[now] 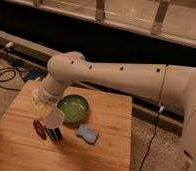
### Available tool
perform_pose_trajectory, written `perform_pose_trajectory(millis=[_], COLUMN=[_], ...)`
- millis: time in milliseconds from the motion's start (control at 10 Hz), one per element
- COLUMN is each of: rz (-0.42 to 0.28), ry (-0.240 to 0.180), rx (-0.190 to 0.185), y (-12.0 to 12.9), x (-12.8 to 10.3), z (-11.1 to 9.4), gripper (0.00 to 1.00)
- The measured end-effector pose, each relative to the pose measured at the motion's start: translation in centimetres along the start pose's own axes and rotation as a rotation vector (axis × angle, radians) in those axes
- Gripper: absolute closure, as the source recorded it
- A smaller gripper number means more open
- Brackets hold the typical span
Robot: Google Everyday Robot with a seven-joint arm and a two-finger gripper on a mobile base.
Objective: Place the ceramic cup over the eraser
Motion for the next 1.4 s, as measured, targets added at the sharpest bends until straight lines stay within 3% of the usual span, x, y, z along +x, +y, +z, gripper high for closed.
perform_pose_trajectory(millis=[700, 1000, 1200, 1400], rz=[0.010, 0.015, 0.016, 0.014], ry=[-0.125, -0.157, -0.158, -0.158], rx=[-0.062, -0.079, -0.083, -0.085], y=[0.3, 0.5, 0.5, 0.6], x=[1.2, 1.8, 2.0, 1.9], z=[3.8, 4.9, 5.2, 5.3], gripper=[1.00, 0.99, 0.96, 0.99])
